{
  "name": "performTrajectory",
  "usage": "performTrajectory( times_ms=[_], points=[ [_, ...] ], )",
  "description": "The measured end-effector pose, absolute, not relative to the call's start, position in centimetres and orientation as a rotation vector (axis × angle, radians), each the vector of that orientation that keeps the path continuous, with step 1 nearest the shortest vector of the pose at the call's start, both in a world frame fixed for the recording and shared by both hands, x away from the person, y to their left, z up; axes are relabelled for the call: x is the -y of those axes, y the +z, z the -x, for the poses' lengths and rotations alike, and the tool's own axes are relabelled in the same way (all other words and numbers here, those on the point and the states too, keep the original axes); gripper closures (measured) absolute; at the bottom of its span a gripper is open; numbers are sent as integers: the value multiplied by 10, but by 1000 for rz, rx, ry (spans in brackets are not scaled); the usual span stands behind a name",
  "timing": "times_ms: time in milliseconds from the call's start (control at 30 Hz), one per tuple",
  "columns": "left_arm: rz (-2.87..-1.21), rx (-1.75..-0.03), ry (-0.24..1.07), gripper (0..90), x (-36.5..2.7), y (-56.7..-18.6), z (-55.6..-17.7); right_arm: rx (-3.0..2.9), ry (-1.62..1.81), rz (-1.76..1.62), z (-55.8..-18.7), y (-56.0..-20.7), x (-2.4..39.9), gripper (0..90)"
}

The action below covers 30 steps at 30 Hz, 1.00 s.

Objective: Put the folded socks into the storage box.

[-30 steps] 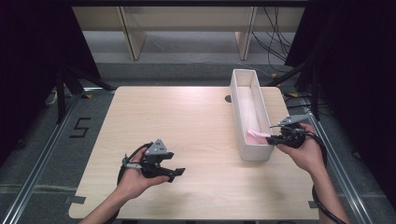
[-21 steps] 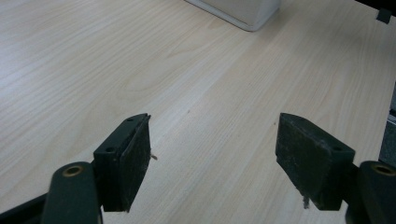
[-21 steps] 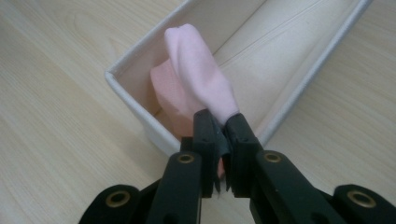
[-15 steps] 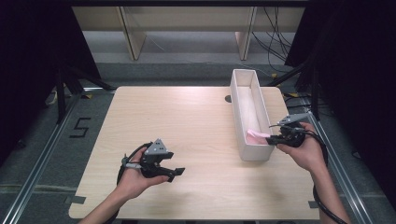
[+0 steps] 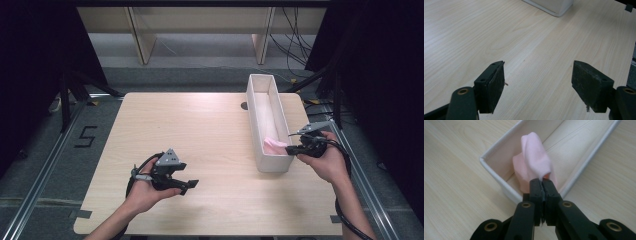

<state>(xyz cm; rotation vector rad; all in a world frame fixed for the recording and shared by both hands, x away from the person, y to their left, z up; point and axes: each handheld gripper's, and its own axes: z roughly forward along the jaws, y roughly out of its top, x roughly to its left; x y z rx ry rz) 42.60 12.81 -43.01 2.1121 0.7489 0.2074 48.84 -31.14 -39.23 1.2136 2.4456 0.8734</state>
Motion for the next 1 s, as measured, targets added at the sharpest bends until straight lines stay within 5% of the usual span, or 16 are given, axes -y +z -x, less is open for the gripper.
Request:
performTrajectory(
  times_ms=[567,1000],
  points=[
    [-2110,-749,208,264,-127,-429,-427,-2470,843,-1167,-487,-389,309,895],
    [-2124,-740,211,263,-128,-429,-427,-2435,871,-1240,-486,-387,310,811]
  ],
)
